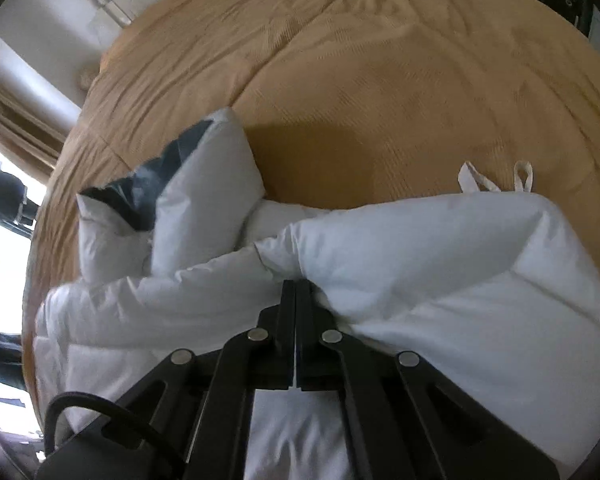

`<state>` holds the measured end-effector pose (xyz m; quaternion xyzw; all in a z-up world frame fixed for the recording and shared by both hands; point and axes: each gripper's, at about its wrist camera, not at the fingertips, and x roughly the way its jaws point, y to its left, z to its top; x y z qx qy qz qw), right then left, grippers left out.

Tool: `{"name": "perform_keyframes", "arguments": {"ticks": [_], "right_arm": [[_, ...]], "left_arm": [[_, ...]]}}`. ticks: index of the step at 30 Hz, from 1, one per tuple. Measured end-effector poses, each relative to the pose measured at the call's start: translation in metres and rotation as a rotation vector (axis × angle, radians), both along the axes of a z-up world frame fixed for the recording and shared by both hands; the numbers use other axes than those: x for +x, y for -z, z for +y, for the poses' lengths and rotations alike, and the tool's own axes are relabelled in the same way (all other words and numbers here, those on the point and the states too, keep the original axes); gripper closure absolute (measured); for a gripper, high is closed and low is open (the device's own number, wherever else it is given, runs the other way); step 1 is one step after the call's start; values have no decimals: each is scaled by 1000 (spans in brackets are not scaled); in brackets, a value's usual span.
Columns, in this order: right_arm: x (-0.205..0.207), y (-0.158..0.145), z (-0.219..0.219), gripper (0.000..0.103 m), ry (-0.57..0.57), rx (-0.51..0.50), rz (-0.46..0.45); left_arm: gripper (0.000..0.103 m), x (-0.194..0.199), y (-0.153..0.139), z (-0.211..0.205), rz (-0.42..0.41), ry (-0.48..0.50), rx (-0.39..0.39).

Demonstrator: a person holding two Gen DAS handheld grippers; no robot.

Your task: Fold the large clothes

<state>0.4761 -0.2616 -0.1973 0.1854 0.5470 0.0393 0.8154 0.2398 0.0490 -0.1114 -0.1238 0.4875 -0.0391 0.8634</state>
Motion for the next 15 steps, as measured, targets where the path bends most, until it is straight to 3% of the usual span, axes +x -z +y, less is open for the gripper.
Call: {"name": "perform_keyframes", "arguments": {"ticks": [3, 6, 10, 15], "right_arm": [[-5, -4, 10, 103, -23, -61, -15], [-9, -3, 6, 103, -23, -39, -6], [-13, -4, -12, 103, -29, 12, 16], [-21, -12, -39, 103, -3, -21, -1]], "left_arm": [[33, 31, -8, -28, -11, 58, 15], [32, 86, 31, -43, 95, 25, 221], [30, 128, 53, -17, 138, -42, 246], [5, 154, 66, 26, 157, -159, 358]]}}
